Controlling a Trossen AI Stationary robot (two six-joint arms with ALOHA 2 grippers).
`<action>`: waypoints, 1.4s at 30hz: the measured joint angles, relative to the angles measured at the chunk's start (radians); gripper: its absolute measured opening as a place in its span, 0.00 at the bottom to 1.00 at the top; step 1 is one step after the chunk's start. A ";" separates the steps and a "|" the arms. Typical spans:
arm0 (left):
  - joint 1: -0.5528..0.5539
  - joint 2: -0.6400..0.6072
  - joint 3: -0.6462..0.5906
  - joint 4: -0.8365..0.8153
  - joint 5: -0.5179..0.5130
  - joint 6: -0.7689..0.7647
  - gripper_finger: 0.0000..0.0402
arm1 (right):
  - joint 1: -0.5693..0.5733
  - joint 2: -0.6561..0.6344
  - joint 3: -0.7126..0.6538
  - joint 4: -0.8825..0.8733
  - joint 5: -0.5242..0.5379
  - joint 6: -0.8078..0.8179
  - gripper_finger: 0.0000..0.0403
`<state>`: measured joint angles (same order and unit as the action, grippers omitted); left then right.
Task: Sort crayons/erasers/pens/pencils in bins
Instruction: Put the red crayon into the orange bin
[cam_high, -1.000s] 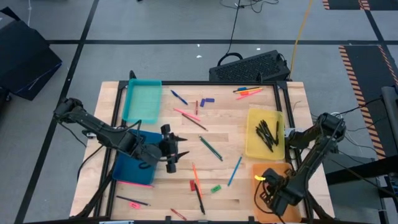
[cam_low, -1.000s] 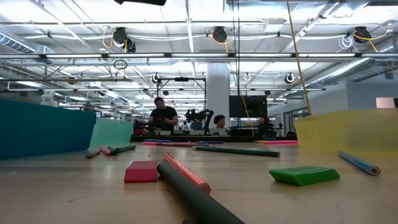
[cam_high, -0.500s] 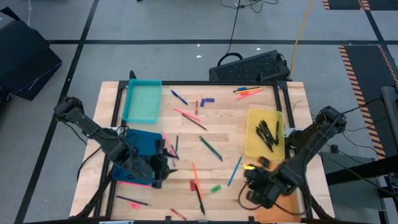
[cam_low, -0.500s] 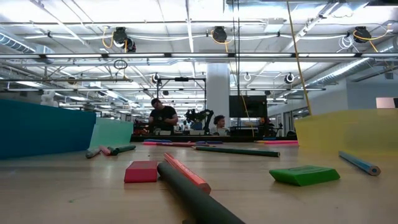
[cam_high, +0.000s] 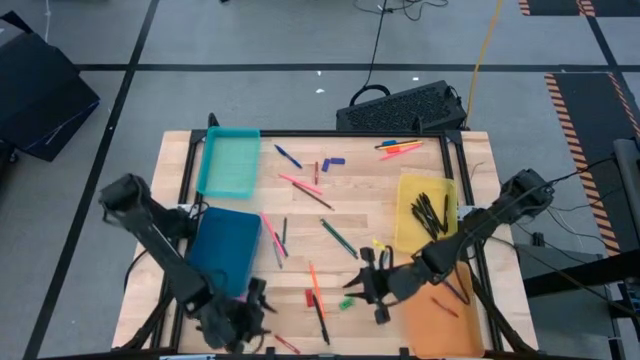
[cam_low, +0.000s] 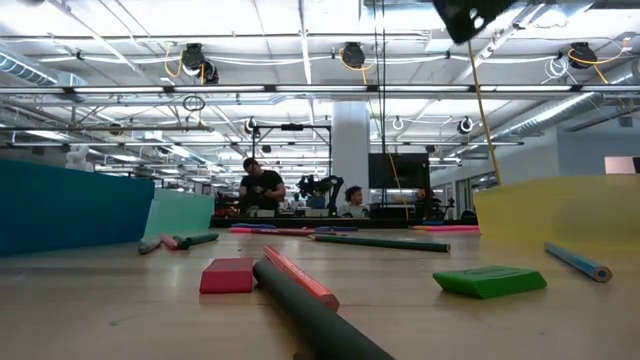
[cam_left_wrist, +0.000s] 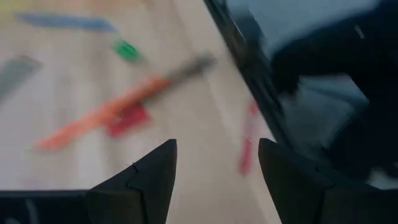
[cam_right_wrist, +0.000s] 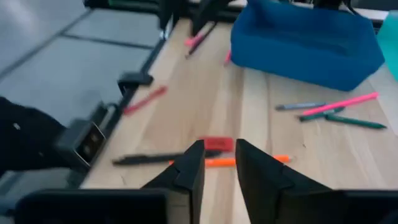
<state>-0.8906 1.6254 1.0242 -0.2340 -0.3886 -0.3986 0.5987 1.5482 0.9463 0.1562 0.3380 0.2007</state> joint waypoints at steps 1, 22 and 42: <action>-0.001 0.028 0.000 0.016 0.033 -0.008 0.57 | -0.004 0.000 -0.004 -0.007 0.000 -0.004 0.23; 0.063 0.416 0.004 0.417 0.182 0.137 0.46 | -0.033 -0.001 -0.005 -0.001 -0.001 0.046 0.35; 0.124 0.319 -0.008 0.321 0.087 0.413 0.03 | -0.014 -0.001 0.035 -0.065 0.052 -0.113 0.35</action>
<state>-0.7662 1.9448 1.0161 0.0866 -0.3015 0.0148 0.5843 1.5475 0.9815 0.0914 0.3898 0.0880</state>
